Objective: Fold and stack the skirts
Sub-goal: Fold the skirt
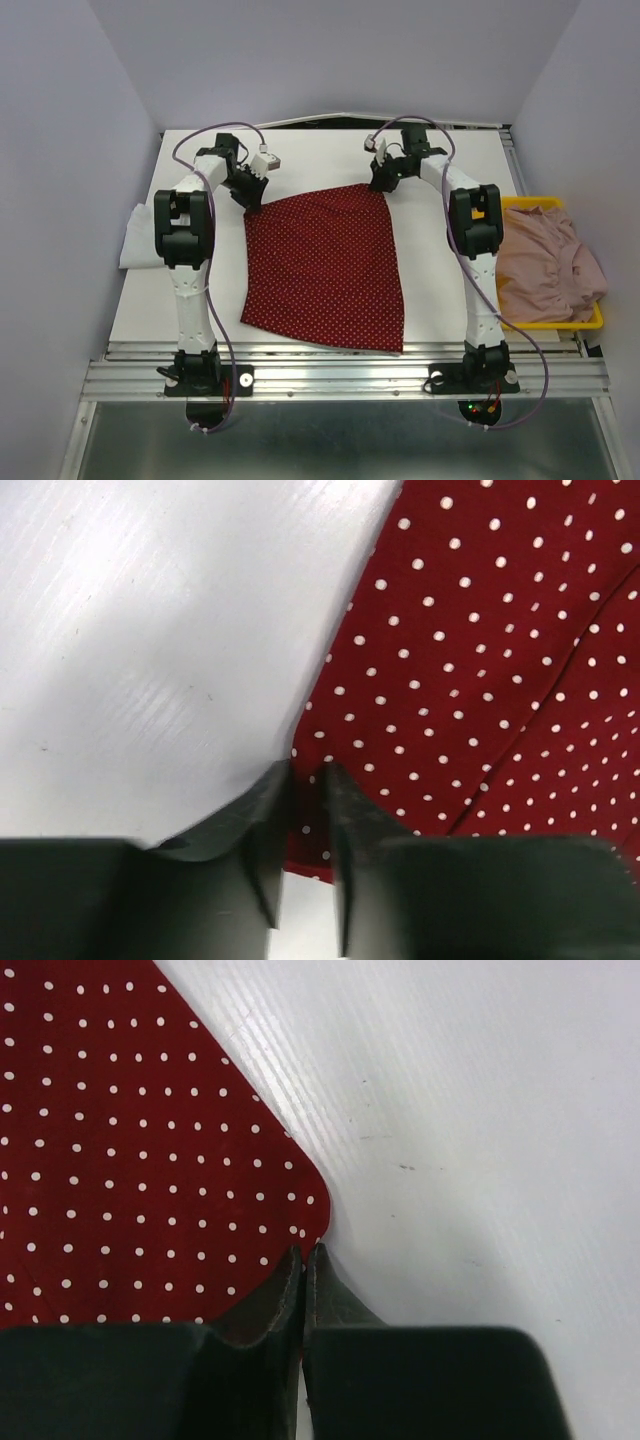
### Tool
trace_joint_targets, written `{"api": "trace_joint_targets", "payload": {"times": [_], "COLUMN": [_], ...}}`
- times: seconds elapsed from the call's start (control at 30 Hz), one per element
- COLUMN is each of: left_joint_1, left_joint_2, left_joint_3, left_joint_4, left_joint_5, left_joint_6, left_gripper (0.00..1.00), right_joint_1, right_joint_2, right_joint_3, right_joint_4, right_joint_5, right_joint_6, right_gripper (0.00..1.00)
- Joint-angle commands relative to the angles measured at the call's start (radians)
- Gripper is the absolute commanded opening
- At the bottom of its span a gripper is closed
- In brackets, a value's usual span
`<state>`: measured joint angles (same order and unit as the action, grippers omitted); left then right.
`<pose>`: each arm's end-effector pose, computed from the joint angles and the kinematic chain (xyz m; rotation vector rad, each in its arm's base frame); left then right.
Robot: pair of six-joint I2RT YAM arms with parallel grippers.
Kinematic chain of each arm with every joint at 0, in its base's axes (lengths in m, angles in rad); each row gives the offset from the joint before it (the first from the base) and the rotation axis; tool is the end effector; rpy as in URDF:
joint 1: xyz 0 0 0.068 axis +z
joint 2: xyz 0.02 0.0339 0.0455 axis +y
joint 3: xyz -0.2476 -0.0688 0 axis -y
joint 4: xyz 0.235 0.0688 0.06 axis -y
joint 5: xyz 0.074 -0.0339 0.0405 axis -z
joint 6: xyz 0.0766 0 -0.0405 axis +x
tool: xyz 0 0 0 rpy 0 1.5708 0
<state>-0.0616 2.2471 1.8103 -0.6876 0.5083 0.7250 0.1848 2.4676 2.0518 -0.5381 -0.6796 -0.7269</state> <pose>0.4709 -0.0664 0.1344 1.1064 2.2776 -0.4340 0.5121 0.1447 0.1190 -1.2532 1.9637 0.5910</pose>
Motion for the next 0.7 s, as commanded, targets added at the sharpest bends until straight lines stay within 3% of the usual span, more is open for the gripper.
{"api": "trace_joint_targets", "payload": {"times": [0.0,0.1,0.4,0.5,0.67], "left_joint_1": [0.003,0.003,0.003,0.002,-0.006], "left_joint_2": [-0.011,-0.007,-0.029,-0.061,-0.2], "left_joint_3": [0.001,0.037,0.214,0.244,0.164], "left_joint_4": [0.002,0.007,0.14,0.161,0.171], "left_joint_5": [0.006,0.006,-0.08,-0.082,-0.07], "left_joint_6": [-0.004,-0.027,-0.137,-0.118,-0.047], "left_gripper": [0.22,0.0,0.0,0.0,0.0], "right_joint_1": [0.01,0.01,-0.021,-0.021,-0.021], "right_joint_2": [0.013,0.011,0.054,-0.002,-0.223], "right_joint_3": [0.008,0.042,0.318,0.295,0.075], "right_joint_4": [0.053,0.133,0.225,0.23,0.23], "right_joint_5": [0.107,0.159,0.255,0.224,0.152], "right_joint_6": [0.067,0.135,0.222,0.213,0.173], "right_gripper": [0.01,0.01,0.01,0.01,0.01]}}
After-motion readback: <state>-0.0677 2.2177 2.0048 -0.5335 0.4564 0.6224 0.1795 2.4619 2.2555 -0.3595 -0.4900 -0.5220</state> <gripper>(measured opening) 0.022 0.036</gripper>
